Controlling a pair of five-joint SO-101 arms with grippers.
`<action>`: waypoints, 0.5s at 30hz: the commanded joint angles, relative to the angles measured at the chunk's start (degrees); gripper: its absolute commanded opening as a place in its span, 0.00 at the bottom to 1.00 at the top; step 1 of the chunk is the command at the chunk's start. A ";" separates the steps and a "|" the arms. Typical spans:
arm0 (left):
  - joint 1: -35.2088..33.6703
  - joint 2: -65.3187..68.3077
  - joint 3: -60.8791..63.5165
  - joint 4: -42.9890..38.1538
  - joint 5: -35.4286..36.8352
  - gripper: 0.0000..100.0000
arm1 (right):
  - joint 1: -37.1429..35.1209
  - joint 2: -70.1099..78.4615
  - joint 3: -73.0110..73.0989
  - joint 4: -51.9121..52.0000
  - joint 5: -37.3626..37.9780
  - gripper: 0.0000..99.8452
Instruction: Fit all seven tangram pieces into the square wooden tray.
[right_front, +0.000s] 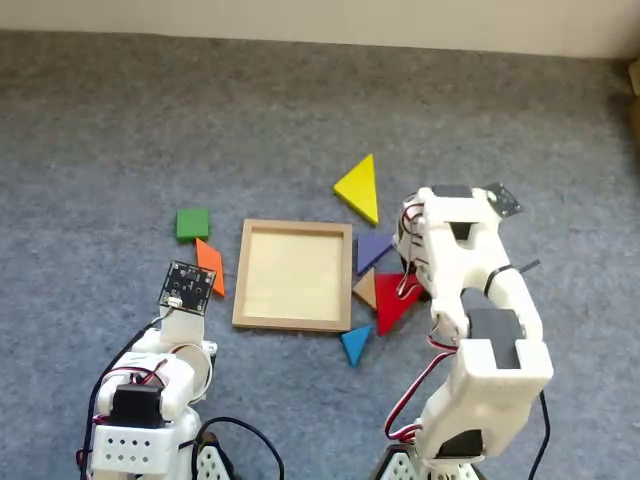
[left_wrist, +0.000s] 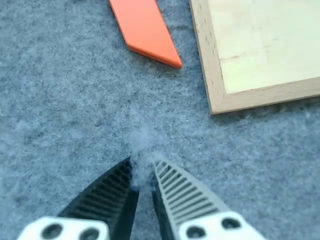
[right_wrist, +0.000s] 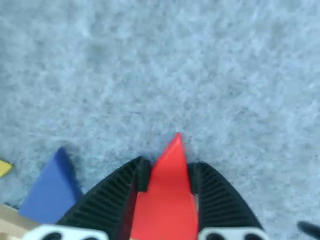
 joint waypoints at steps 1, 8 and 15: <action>-0.48 -2.86 1.10 0.35 -0.44 0.01 | 1.10 -0.66 -1.27 3.38 3.69 0.09; -0.48 -2.86 1.10 0.35 -0.44 0.01 | 2.86 -0.66 -6.81 9.45 10.55 0.09; -0.48 -2.86 1.10 0.35 -0.44 0.01 | 7.69 -0.66 -17.45 20.79 22.77 0.09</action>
